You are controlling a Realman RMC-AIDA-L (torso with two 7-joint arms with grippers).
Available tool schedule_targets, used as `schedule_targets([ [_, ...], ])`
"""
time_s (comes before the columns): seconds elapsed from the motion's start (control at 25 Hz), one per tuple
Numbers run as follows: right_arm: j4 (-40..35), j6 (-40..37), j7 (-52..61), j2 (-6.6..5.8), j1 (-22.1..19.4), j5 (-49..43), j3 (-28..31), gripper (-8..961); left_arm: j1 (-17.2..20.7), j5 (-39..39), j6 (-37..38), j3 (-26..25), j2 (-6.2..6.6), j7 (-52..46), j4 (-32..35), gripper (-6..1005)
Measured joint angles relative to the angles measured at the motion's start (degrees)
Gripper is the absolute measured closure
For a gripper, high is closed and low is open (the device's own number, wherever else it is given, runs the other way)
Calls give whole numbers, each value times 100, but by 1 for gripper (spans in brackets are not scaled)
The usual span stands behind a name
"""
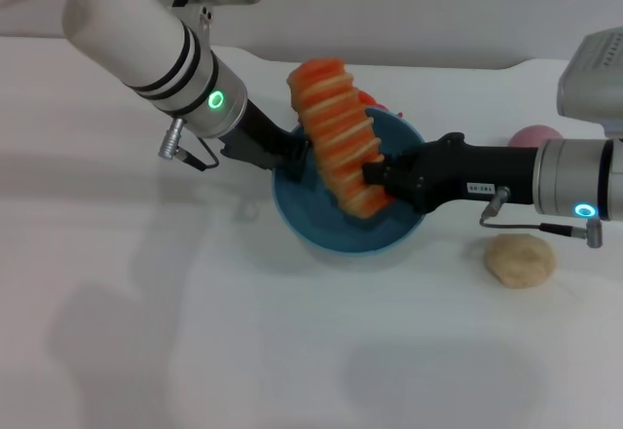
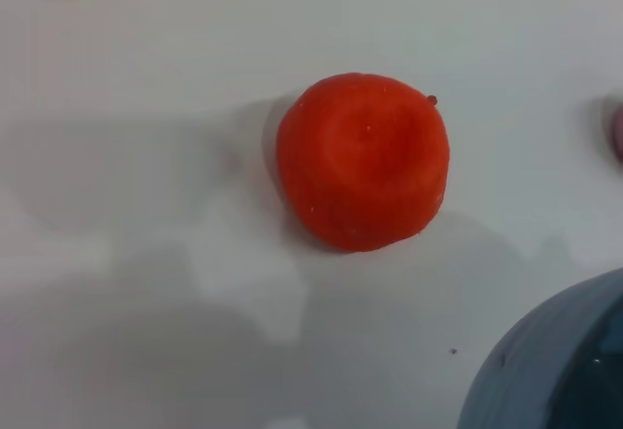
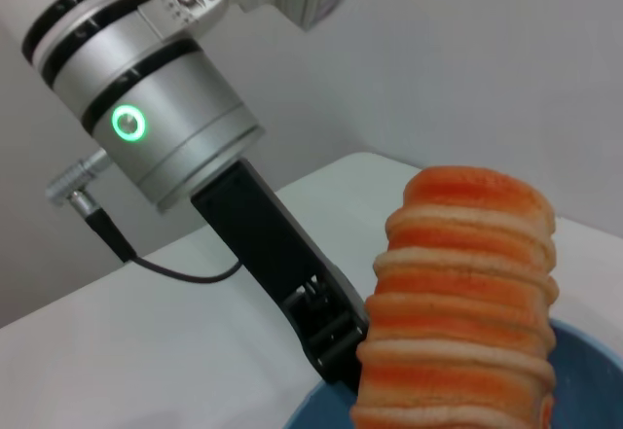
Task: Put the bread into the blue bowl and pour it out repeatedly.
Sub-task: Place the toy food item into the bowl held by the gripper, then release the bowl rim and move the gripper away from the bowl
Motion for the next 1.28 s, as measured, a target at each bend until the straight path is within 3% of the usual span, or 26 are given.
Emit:
schedule_targets([
  [0.16, 6, -9, 162, -19, 23, -92, -19, 834, -11, 0, -12, 3, 0, 3, 4, 981],
  [0.48, -224, -78, 424, -35, -177, -323, 322, 517, -15, 33, -29, -4, 12, 5, -13, 981],
  [0.64, -607, -199, 424, -28, -503, -309, 591, 490, -14, 34, -26, -47, 18, 6, -18, 980],
  [0.8, -756, -465, 414, -11, -731, -224, 1230, 476, -20, 43, -42, -14, 25, 13, -21, 981],
  [1.04, -697, -773, -18, -1, -1089, 628, 2076, 476, -47, 46, -189, 200, 15, 15, -26, 981],
  [1.28, -376, -791, -482, 2, -1233, 1072, 2486, 476, -51, 5, -316, 418, -7, 12, -32, 981],
])
